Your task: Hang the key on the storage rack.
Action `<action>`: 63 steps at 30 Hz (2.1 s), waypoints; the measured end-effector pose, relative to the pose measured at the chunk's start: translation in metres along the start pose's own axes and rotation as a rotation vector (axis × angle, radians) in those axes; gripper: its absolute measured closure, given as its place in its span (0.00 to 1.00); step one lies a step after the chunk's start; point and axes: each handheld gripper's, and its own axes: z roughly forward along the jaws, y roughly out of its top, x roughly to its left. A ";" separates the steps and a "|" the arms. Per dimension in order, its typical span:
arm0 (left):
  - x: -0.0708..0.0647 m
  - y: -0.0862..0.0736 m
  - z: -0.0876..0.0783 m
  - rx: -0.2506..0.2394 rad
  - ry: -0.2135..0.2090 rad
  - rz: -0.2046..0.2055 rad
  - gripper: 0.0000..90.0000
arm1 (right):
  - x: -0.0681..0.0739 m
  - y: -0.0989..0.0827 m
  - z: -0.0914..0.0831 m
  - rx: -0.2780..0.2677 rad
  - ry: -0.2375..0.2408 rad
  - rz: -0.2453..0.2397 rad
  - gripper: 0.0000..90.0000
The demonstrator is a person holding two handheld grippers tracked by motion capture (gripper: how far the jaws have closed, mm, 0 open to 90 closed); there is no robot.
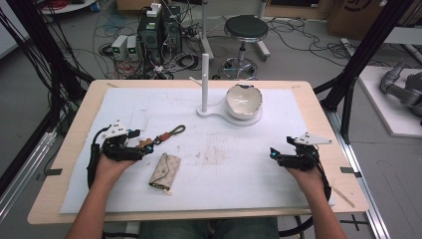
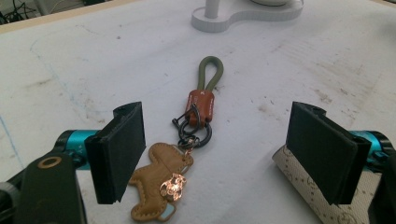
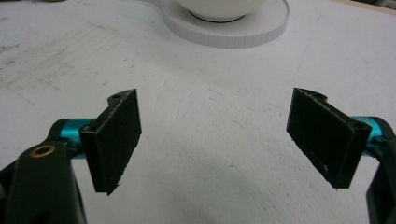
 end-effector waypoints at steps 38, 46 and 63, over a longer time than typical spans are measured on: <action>0.011 0.018 0.078 0.196 0.024 0.081 0.43 | -0.007 -0.028 -0.034 0.023 -0.040 0.013 0.20; 0.010 0.016 0.081 0.213 0.027 0.087 0.50 | -0.006 -0.028 -0.033 0.029 -0.036 0.013 0.20; 0.007 0.015 0.083 0.228 -0.019 0.116 0.71 | -0.006 -0.029 -0.031 0.033 -0.032 0.012 0.20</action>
